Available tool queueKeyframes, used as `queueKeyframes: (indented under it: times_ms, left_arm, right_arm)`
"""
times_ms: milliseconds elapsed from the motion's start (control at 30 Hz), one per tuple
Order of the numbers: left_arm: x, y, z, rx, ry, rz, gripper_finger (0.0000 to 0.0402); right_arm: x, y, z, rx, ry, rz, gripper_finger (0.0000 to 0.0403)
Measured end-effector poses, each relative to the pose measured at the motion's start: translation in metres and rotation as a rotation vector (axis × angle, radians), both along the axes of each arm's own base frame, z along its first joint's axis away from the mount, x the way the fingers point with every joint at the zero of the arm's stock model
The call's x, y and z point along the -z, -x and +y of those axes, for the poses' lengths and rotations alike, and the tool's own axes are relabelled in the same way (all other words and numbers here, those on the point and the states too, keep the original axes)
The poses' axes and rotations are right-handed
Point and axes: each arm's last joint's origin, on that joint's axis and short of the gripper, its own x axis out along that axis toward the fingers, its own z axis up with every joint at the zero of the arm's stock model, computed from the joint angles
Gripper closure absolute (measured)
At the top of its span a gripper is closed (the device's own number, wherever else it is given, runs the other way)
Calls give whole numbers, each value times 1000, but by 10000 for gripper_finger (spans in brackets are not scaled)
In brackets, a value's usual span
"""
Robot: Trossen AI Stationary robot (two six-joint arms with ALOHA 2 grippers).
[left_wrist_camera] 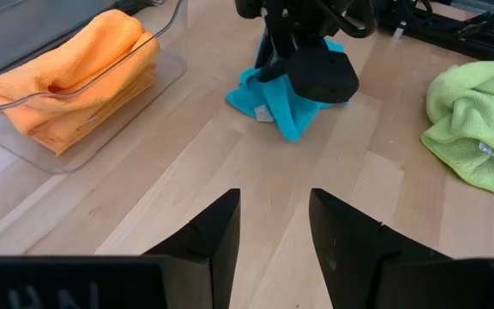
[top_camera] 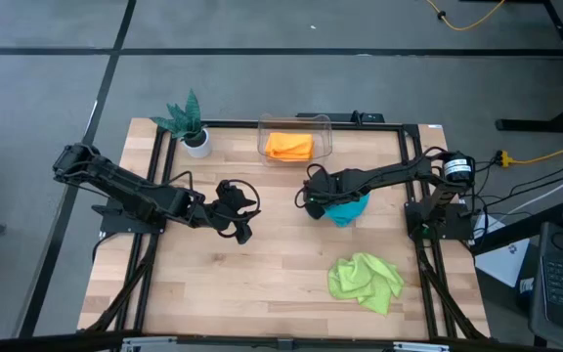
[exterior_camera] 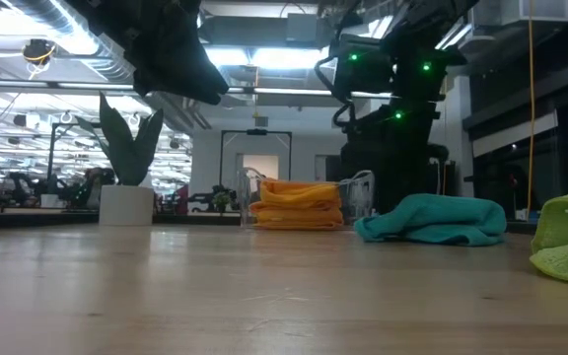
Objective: Fold microfiber towels
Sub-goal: Fold the blue microfiber towel
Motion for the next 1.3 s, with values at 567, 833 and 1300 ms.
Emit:
queueKeyframes:
  times_ms: [567,833,1300]
  left_arm:
    - [0,0,-1,21,16,6,269]
    - [-4,-4,-6,150,-14,-12,269]
    - [-1,-29,-23,297,-214,-132,269]
  right_arm:
    - [-67,-43,56,-389,79,-161,399]
    - [-104,-53,95,-529,167,-271,401]
    - [-108,-62,106,-562,163,-381,401]
